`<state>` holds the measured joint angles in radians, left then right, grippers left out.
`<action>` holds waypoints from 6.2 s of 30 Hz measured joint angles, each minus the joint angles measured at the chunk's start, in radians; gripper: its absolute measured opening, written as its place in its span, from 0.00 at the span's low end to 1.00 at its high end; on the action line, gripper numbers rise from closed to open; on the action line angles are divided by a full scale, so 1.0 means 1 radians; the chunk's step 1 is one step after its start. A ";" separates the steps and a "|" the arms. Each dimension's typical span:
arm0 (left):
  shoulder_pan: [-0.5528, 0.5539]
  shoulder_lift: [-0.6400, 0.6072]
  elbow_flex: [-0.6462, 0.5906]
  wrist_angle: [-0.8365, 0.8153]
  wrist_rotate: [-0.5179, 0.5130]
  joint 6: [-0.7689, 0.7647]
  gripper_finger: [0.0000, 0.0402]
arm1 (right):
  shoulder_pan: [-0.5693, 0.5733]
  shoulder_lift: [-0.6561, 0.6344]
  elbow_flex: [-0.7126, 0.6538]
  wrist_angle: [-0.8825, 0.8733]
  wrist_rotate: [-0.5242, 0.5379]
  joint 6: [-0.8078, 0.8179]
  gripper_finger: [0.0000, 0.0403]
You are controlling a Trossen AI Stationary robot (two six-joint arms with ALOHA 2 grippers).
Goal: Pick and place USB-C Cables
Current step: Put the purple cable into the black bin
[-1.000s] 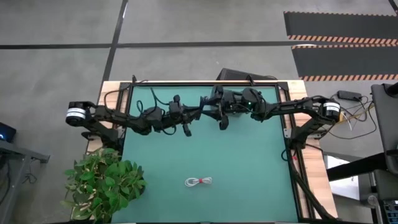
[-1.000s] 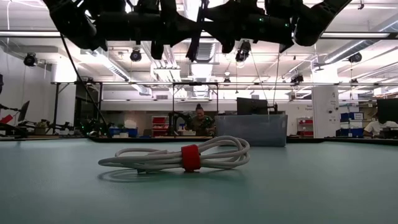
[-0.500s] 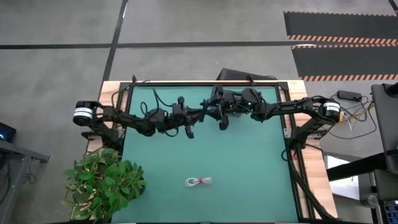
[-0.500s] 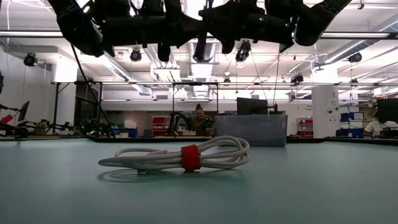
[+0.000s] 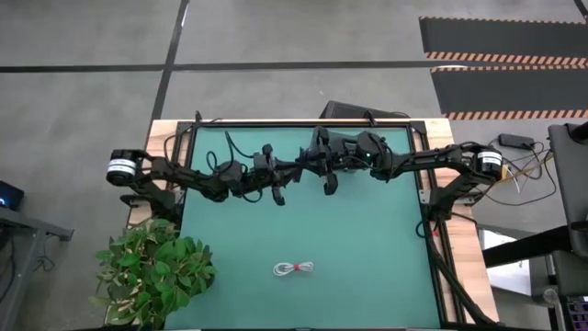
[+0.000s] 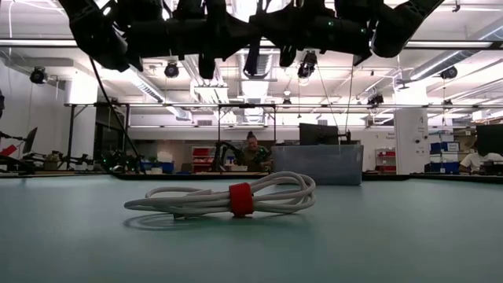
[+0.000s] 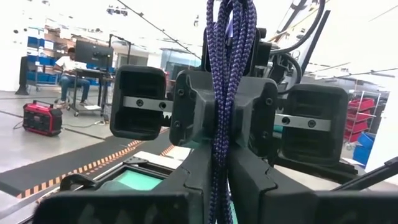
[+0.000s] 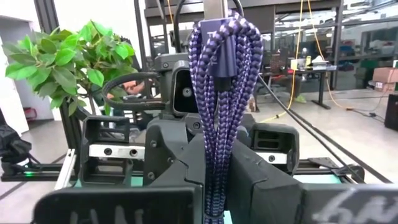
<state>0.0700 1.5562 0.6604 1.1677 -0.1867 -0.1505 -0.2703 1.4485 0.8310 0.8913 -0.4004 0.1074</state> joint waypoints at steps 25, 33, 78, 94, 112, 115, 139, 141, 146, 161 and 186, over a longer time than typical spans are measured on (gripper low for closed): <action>-0.003 -0.246 -0.033 -0.677 -0.031 -0.026 0.52 | -0.019 -0.169 0.234 -0.746 0.890 -0.297 0.05; -0.003 -0.314 -0.033 -0.723 -0.032 -0.003 0.52 | -0.025 -0.128 0.461 -1.360 0.724 -0.253 0.06; -0.003 -0.444 -0.032 -0.737 -0.325 0.341 0.52 | -0.281 0.523 1.077 -2.196 0.444 -0.343 0.05; -0.003 -0.444 -0.032 -0.732 -0.324 0.342 0.52 | -0.298 0.580 1.073 -2.173 0.336 -0.352 0.05; -0.003 -0.444 -0.033 -0.732 -0.324 0.342 0.52 | -0.298 0.649 1.073 -2.159 0.311 -0.352 0.05; -0.003 -0.444 -0.032 -0.732 -0.324 0.342 0.52 | -0.298 0.656 1.073 -2.160 0.310 -0.350 0.06; -0.003 -0.444 -0.032 -0.733 -0.323 0.342 0.52 | -0.301 0.695 1.073 -2.168 0.402 -0.307 0.06; -0.003 -0.444 -0.032 -0.733 -0.323 0.342 0.52 | -0.302 0.697 1.073 -2.167 0.402 -0.306 0.06; -0.003 -0.444 -0.032 -0.733 -0.324 0.342 0.52 | -0.305 0.697 1.073 -2.158 0.402 -0.305 0.06; -0.003 -0.444 -0.032 -0.733 -0.323 0.342 0.52 | -0.307 0.697 1.073 -2.150 0.402 -0.283 0.06; -0.003 -0.444 -0.032 -0.731 -0.323 0.341 0.52 | -0.312 0.697 1.072 -2.157 0.403 -0.321 0.06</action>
<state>0.0669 1.1118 0.6281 0.4362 -0.5102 0.1909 -0.5818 2.1452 1.9034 -1.2657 0.0025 -0.2140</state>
